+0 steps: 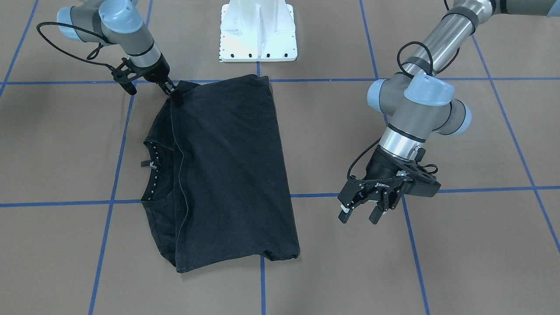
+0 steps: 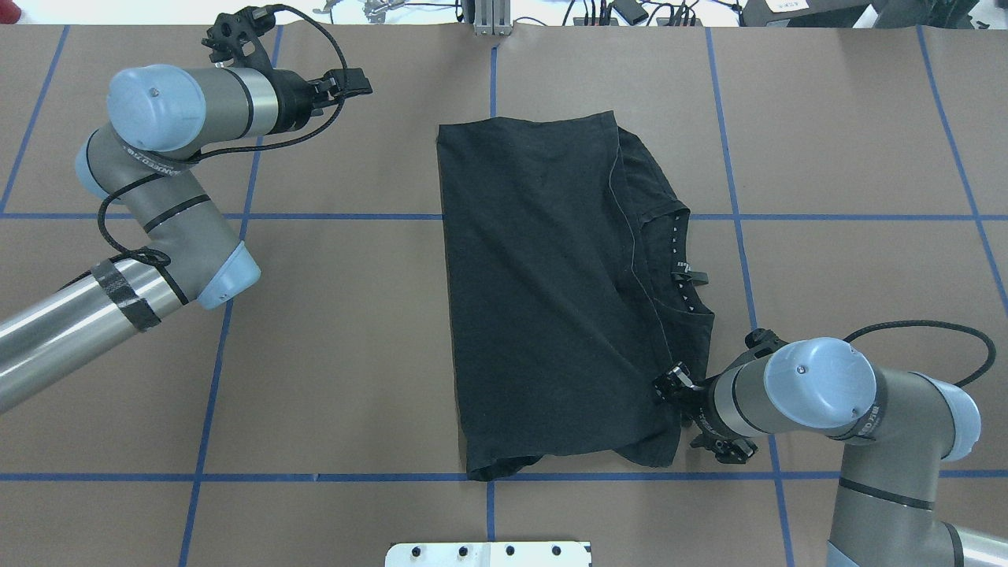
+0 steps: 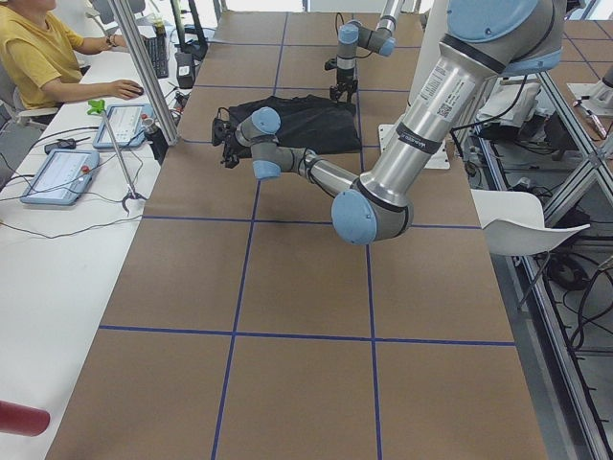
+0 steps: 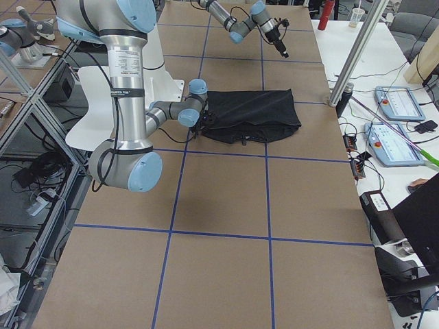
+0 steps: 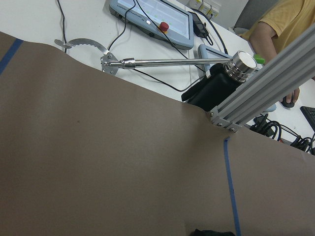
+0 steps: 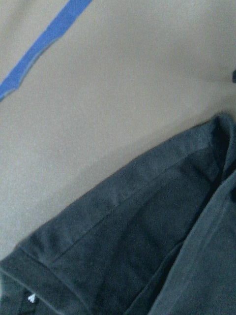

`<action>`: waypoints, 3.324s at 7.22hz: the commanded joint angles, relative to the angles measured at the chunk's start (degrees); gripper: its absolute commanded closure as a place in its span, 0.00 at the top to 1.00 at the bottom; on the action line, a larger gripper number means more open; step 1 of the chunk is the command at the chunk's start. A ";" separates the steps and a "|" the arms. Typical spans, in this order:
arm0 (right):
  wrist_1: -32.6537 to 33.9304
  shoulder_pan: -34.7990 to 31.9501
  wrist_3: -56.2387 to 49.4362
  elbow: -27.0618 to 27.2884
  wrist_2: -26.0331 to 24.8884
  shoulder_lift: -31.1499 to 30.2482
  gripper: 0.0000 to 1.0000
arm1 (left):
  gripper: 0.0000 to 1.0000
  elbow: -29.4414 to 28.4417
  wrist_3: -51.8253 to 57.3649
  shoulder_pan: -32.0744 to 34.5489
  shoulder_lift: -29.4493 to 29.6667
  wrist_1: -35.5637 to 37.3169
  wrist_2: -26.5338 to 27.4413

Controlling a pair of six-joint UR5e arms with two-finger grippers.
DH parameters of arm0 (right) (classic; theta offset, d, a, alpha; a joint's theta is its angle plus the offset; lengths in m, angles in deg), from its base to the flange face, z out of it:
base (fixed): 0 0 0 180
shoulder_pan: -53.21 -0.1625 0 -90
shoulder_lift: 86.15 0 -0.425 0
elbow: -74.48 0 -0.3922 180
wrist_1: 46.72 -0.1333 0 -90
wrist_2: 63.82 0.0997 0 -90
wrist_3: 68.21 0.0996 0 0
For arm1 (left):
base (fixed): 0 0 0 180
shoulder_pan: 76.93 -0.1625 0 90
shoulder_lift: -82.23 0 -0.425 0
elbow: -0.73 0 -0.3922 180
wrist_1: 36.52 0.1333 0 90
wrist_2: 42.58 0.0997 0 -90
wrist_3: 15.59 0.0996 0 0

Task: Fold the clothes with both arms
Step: 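Move the right gripper to the shirt's corner nearest the robot and grasp it, then lower the left gripper to the other near corner and grasp it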

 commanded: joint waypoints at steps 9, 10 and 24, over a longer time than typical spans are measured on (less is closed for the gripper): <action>-0.02 0.58 0.00 5.99 -0.09 -3.75 0.00 | 0.99 8.03 -13.41 -1.13 -2.68 -0.18 -0.79; -0.02 1.89 0.09 6.87 -0.17 -4.37 0.00 | 0.99 16.43 -18.62 -6.19 -8.27 -0.18 -0.27; 0.16 4.54 3.25 8.63 -1.84 -4.46 0.00 | 0.74 27.85 -35.46 -41.31 -16.07 8.35 8.00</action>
